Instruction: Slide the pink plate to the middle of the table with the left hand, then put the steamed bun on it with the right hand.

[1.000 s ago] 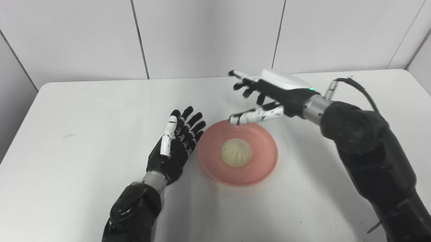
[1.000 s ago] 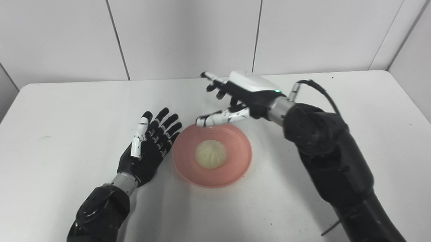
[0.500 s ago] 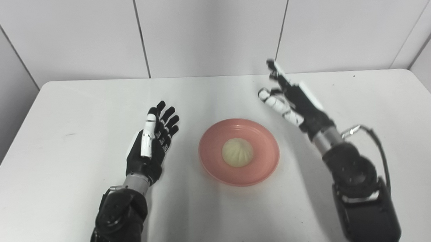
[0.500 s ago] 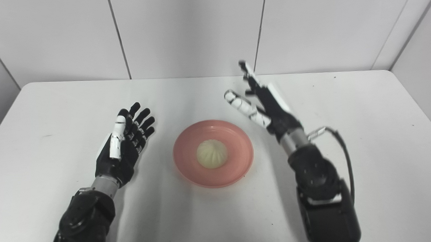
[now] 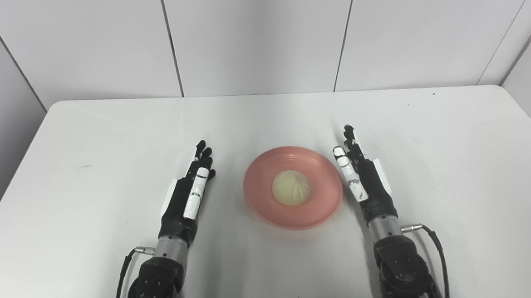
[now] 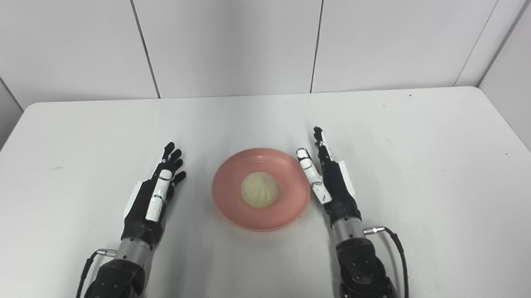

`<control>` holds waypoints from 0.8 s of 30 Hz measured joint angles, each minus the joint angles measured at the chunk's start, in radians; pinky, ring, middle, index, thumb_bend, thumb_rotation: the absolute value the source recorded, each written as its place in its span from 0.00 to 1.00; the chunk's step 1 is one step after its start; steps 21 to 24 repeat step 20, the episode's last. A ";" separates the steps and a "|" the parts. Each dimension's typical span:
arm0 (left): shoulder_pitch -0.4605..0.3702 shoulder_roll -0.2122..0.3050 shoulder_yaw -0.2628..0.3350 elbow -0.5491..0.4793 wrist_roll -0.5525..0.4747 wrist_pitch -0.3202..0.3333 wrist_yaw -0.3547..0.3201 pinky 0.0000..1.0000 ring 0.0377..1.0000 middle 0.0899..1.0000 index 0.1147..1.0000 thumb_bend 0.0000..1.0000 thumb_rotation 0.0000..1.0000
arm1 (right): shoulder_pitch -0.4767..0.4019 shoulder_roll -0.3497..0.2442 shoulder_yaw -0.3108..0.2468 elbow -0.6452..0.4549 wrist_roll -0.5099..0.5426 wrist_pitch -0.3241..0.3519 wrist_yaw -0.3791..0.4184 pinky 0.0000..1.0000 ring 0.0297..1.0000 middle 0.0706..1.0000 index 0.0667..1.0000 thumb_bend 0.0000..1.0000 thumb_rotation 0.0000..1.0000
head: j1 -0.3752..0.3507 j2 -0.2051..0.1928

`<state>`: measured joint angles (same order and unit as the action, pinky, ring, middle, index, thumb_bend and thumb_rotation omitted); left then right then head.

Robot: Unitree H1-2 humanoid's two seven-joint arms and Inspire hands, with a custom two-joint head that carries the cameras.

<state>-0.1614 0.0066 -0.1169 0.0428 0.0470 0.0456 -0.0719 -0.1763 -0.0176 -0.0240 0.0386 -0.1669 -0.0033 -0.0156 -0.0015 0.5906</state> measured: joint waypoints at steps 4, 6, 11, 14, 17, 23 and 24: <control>0.000 -0.002 0.010 0.010 -0.023 -0.002 -0.012 1.00 1.00 1.00 1.00 0.44 1.00 | -0.002 0.004 -0.006 0.017 0.053 -0.013 -0.002 1.00 1.00 1.00 1.00 0.26 1.00 | 0.005 -0.005; -0.001 -0.005 0.014 0.012 -0.030 -0.002 -0.017 1.00 1.00 1.00 1.00 0.43 1.00 | -0.004 0.004 -0.006 0.020 0.084 -0.013 0.002 1.00 1.00 1.00 1.00 0.25 1.00 | 0.005 -0.005; -0.006 -0.007 0.022 0.024 -0.052 -0.002 -0.026 1.00 1.00 1.00 1.00 0.42 1.00 | -0.005 0.004 -0.004 0.021 0.128 -0.008 0.007 1.00 1.00 1.00 1.00 0.24 1.00 | 0.008 -0.006; -0.012 -0.006 0.024 0.038 -0.064 -0.006 -0.035 1.00 0.99 1.00 1.00 0.41 1.00 | -0.005 0.003 -0.003 0.017 0.148 0.009 0.013 1.00 1.00 1.00 1.00 0.24 1.00 | 0.012 -0.008; -0.019 -0.004 0.027 0.052 -0.067 -0.010 -0.048 1.00 1.00 1.00 1.00 0.41 1.00 | -0.006 0.001 -0.003 0.018 0.151 0.016 0.013 1.00 0.99 1.00 1.00 0.24 1.00 | 0.012 -0.011; -0.028 -0.003 0.037 0.065 -0.097 -0.010 -0.065 1.00 1.00 1.00 1.00 0.42 1.00 | -0.009 -0.001 -0.002 0.021 0.151 0.019 0.013 0.99 0.98 1.00 1.00 0.26 1.00 | 0.008 -0.017; -0.028 -0.003 0.037 0.065 -0.097 -0.010 -0.065 1.00 1.00 1.00 1.00 0.42 1.00 | -0.009 -0.001 -0.002 0.021 0.151 0.019 0.013 0.99 0.98 1.00 1.00 0.26 1.00 | 0.008 -0.017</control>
